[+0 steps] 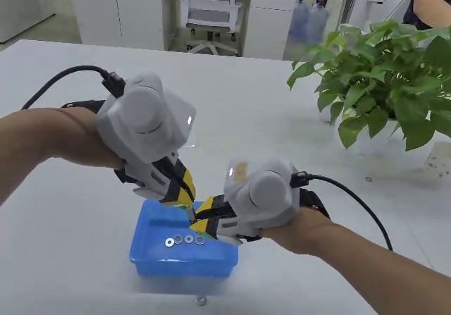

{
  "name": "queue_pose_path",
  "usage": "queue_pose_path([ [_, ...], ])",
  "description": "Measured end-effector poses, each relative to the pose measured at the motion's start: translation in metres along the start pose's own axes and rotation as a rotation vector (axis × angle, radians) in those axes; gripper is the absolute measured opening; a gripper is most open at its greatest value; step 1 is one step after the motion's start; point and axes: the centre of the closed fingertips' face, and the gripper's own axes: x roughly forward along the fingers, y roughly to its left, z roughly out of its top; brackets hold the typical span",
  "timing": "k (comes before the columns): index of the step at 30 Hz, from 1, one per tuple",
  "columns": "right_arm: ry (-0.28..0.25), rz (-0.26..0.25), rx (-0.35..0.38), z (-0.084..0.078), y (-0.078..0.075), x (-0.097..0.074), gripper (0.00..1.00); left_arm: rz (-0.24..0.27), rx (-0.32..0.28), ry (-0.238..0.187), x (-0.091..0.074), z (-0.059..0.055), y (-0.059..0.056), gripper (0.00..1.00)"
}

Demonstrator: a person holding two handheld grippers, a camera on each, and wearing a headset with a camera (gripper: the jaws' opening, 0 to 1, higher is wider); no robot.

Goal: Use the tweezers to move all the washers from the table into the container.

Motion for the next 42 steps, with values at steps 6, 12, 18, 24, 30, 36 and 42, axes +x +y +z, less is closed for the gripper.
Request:
queue_pose_path([
  [6,0.015,0.015,0.007,-0.01,0.001,0.008,0.1,-0.005,-0.003,0.005,0.01,-0.007,0.0,0.06],
  [12,0.026,0.034,0.01,-0.018,0.002,0.016,0.1,-0.012,-0.012,0.012,0.02,-0.015,0.0,0.06],
  [18,0.036,0.042,0.019,-0.023,0.003,0.026,0.1,-0.013,-0.022,0.018,0.026,-0.023,0.0,0.06],
  [24,0.045,0.056,0.037,-0.03,0.004,0.033,0.1,-0.018,-0.036,0.02,0.034,-0.03,0.0,0.06],
  [30,0.052,0.065,0.04,-0.034,0.005,0.038,0.1,-0.021,-0.043,0.024,0.038,-0.036,0.0,0.06],
  [36,0.059,0.067,0.036,-0.036,0.006,0.041,0.1,-0.019,-0.047,0.023,0.04,-0.038,-0.001,0.06],
  [42,0.061,0.067,0.038,-0.037,0.006,0.041,0.1,-0.02,-0.046,0.023,0.04,-0.039,-0.001,0.06],
])
